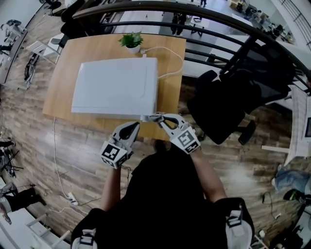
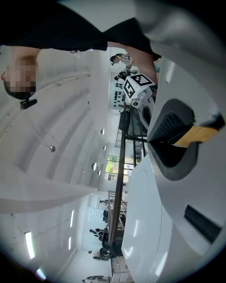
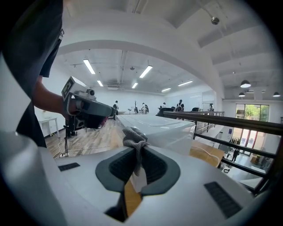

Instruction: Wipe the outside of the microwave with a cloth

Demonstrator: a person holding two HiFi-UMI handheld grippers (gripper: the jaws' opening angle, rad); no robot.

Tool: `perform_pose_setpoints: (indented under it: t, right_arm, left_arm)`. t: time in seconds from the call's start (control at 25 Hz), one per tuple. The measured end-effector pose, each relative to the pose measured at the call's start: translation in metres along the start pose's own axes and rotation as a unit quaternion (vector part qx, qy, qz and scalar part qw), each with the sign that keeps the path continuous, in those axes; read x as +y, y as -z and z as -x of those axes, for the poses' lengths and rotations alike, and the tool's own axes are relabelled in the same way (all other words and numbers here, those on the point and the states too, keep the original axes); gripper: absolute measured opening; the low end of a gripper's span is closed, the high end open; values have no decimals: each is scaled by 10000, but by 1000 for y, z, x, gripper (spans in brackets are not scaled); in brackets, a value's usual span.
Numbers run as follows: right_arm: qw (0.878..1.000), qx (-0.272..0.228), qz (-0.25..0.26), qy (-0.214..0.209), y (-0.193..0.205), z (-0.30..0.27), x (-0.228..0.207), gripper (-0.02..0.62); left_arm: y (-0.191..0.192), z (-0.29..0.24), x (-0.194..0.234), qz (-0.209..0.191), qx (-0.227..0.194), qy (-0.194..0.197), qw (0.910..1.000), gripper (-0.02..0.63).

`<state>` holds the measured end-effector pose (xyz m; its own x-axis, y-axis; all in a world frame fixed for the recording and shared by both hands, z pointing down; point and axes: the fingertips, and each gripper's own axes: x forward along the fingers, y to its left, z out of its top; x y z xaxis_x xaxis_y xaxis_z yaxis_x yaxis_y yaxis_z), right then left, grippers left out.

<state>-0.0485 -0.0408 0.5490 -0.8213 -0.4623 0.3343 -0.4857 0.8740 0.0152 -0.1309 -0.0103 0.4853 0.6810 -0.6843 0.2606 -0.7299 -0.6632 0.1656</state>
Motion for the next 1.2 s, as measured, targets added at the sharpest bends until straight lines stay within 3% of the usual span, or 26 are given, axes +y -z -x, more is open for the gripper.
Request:
perform_pose_setpoints:
  t: [0.36,1.2]
  right_arm:
    - [9995,-146,-281,54,-1,-10,-6,28]
    - [9960,-237,-820,-282,4,-27,-25,28]
  left_arm:
    - [-4,5,10,-61,1,-53,10000,2]
    - [3,-25,21,82,334,-43,9994,2]
